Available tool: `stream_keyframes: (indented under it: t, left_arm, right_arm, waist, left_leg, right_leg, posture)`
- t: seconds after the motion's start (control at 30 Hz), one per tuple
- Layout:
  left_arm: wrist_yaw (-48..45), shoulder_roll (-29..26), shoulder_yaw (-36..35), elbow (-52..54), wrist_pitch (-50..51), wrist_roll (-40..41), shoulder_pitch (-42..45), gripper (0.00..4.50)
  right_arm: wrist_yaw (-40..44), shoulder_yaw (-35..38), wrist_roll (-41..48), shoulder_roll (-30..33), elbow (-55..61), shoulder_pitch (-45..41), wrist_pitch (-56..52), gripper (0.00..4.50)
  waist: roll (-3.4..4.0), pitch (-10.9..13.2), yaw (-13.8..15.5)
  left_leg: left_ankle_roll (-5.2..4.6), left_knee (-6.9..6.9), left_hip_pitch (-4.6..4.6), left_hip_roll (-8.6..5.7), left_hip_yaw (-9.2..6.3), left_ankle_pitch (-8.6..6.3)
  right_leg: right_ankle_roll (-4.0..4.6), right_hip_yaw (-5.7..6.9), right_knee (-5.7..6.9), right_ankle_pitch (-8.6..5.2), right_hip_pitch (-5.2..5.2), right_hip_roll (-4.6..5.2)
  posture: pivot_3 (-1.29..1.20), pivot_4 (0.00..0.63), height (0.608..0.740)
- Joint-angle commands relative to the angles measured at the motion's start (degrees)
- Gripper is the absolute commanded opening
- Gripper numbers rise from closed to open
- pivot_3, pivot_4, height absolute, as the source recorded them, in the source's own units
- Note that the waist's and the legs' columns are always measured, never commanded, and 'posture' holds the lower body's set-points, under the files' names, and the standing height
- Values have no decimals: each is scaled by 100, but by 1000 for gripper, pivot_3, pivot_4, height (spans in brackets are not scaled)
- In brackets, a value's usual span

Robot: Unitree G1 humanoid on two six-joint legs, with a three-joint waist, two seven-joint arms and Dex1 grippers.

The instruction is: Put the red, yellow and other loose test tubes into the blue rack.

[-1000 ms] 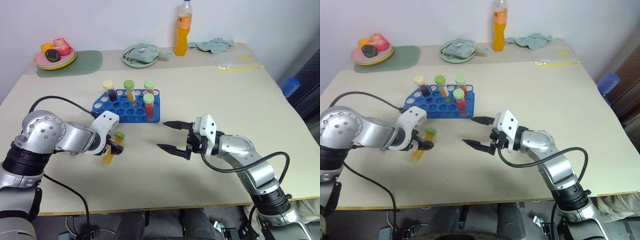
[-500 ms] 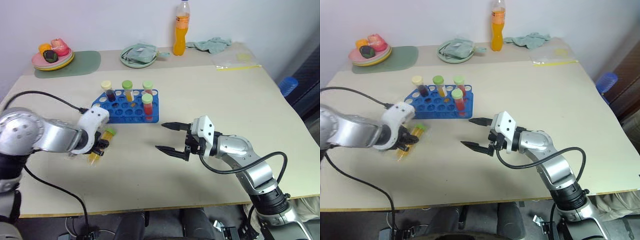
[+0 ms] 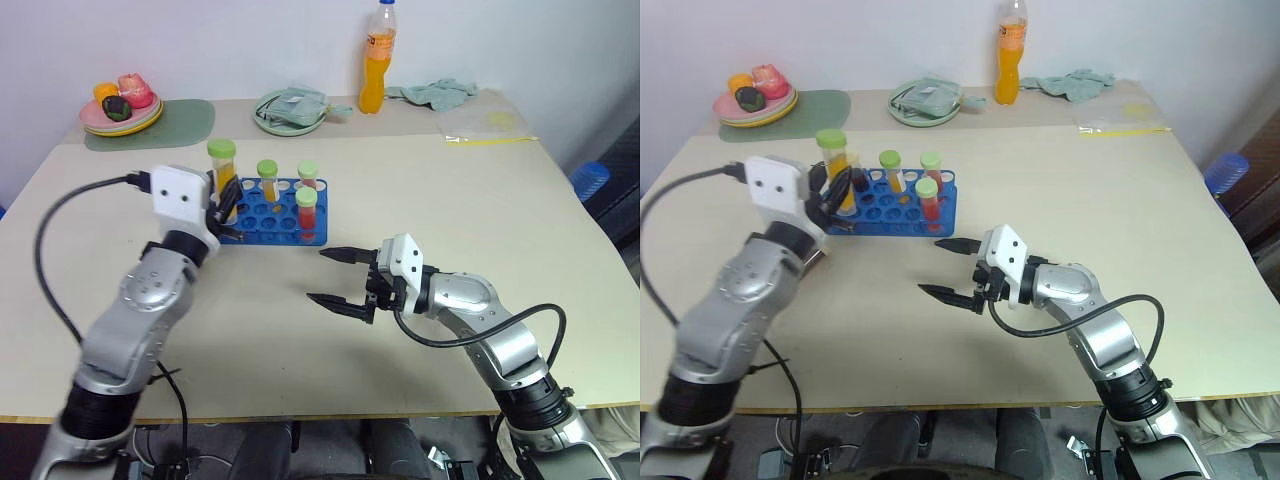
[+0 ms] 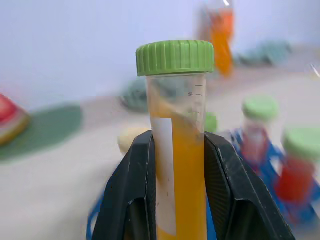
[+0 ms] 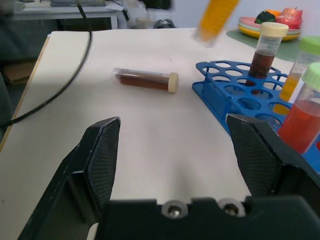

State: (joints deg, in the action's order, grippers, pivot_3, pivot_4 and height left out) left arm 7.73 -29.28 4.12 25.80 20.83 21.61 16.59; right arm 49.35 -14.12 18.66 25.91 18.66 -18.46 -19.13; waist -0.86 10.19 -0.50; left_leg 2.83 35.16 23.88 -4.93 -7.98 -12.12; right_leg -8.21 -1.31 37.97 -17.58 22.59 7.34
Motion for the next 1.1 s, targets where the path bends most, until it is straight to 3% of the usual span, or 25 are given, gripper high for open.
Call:
stream_keyframes:
  t: [0.03,0.17,0.43,0.77,1.1]
  left_arm:
    - [295,664,392,-727,-1409,-1338,105,908]
    - [227,1262,430,-1683,-2125,-1867,228,908]
    - [-235,1877,192,-2632,-2721,-1913,529,908]
    - [-579,2011,92,-2679,-2348,-2080,492,908]
    - [-710,2128,-8,-3095,-2635,-2223,559,908]
  right_arm:
    - [-77,44,-14,-49,119,-39,30,3752]
    - [-143,44,-35,-51,154,-14,11,3752]
    - [-277,48,-34,-57,204,24,-21,3752]
    - [-324,60,1,-29,243,52,-68,3752]
    - [-312,49,12,-54,236,41,-103,3752]
  waist:
    - [-1,-1,1]
    - [-2,-1,-28]
    - [-2,-1,-24]
    - [-2,-1,-26]
    - [-3,-2,-25]
  left_leg:
    - [0,0,0,-2,0,0]
    - [0,0,0,-3,-1,0]
    - [-1,4,1,-6,-5,0]
    - [-2,5,1,-6,-6,0]
    - [-2,6,0,-6,-7,0]
  right_leg:
    - [0,1,0,0,0,0]
    - [-1,1,6,0,6,-1]
    - [-2,3,9,1,5,1]
    - [-3,5,10,1,4,0]
    - [-3,5,10,1,4,0]
  posture:
    - [0,150,740]
    - [0,150,740]
    - [0,150,740]
    - [0,150,740]
    - [0,150,740]
